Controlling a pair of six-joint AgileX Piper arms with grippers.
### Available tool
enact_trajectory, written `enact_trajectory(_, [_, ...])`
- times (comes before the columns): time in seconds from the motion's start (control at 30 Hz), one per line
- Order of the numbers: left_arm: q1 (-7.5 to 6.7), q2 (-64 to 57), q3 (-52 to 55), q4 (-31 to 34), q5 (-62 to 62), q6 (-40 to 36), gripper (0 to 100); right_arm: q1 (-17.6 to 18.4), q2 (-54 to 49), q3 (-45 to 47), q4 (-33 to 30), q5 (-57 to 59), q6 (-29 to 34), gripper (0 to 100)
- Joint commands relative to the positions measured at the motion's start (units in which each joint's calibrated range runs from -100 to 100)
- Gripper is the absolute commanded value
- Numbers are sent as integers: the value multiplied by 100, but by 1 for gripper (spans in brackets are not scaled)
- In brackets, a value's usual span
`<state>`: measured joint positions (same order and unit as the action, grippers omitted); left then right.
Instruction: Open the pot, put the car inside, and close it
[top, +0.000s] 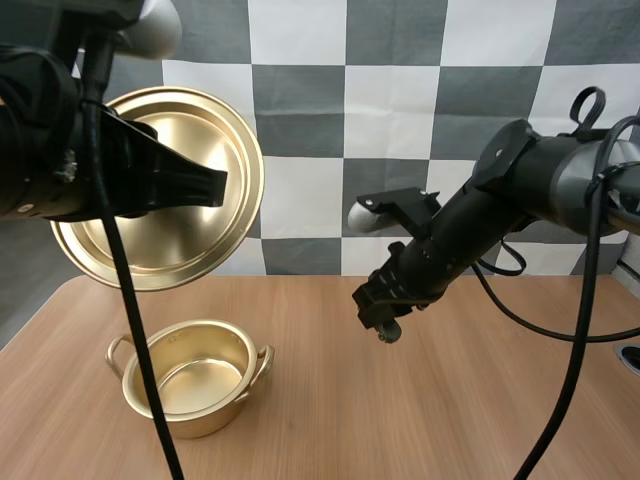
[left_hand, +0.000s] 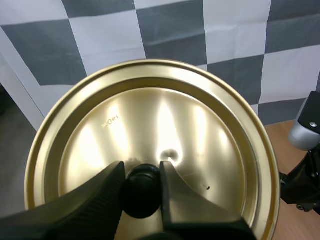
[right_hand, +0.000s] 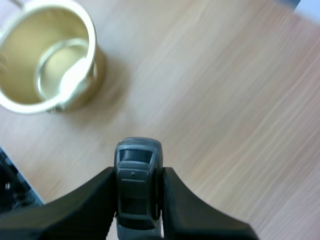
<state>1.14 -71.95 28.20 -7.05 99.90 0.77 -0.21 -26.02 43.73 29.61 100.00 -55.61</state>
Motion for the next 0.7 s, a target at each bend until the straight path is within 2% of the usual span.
enact_trajectory(0.0, [0, -91, -125, 27, 10, 5, 0, 1, -117, -329, 209, 0, 10, 0])
enact_trajectory(0.2, [0, -314, -761, 484, 10, 5, 0, 16, -348, -605, 402, 0, 55, 0])
enact_trajectory(0.33, [0, -487, -1079, 566, 10, -6, 0, 197, -288, -605, 392, 0, 55, 0])
enact_trajectory(0.43, [0, -629, -1129, 566, 10, -25, 0, 422, -225, -615, 403, 0, 66, 0])
enact_trajectory(0.57, [0, -807, -1129, 566, 10, -25, 0, 1024, -38, -706, 444, 0, 227, 0])
enact_trajectory(0.67, [0, -889, -1129, 566, 10, -25, 0, 1302, 81, -794, 420, 0, 249, 0])
